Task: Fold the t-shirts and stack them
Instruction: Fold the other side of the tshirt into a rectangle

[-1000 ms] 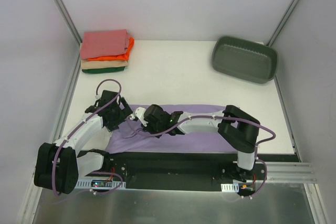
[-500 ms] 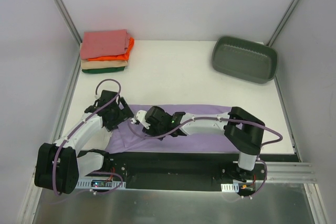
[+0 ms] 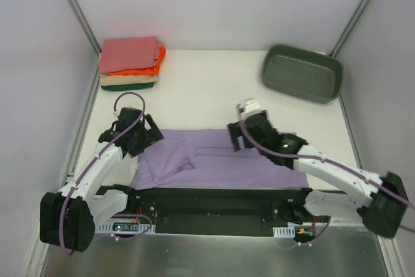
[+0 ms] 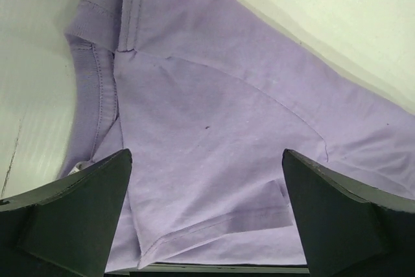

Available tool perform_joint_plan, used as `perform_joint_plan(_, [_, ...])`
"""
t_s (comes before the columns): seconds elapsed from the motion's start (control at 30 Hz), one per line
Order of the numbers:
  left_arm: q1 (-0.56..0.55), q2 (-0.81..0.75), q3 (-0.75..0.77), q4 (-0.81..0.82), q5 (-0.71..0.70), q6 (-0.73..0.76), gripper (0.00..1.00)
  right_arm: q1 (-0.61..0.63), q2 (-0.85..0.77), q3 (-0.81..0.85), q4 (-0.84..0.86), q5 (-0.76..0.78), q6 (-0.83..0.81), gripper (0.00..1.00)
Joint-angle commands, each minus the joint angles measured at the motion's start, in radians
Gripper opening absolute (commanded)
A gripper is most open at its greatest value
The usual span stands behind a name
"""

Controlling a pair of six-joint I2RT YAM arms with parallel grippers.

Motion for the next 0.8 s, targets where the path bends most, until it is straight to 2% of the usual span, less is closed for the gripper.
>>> perform_joint_plan(0.0, [-0.041,-0.053,0.037,-0.045,-0.007,-0.028,0.99,-0.36,-0.25,-0.161,-0.155,0.018,0.271,0.96])
perform_joint_plan(0.07, [-0.086,-0.044,0.055,-0.042,-0.003,-0.032,0.99,-0.503,-0.328,-0.21,-0.194,0.007,0.286,0.96])
perform_joint_plan(0.17, [-0.191,0.008,0.09,-0.023,-0.028,-0.037,0.99,-0.7,-0.376,-0.228,-0.239,-0.1,0.256,0.96])
perform_joint_plan(0.33, [-0.229,0.152,0.091,0.044,-0.009,-0.023,0.99,-0.933,-0.248,-0.201,-0.3,-0.305,0.246,0.99])
perform_joint_plan(0.4, [-0.229,0.191,0.086,0.047,-0.027,-0.016,0.99,-0.995,-0.159,-0.176,-0.308,-0.374,0.236,0.93])
perform_joint_plan(0.5, [-0.229,0.218,0.063,0.066,-0.064,-0.012,0.99,-1.049,-0.047,-0.161,-0.277,-0.549,0.201,0.84])
perform_joint_plan(0.57, [-0.228,0.235,0.051,0.076,-0.071,-0.008,0.99,-1.055,0.016,-0.149,-0.264,-0.594,0.185,0.79])
perform_joint_plan(0.77, [-0.219,0.272,0.012,0.086,-0.108,-0.011,0.99,-1.059,0.082,-0.147,-0.234,-0.556,0.184,0.76])
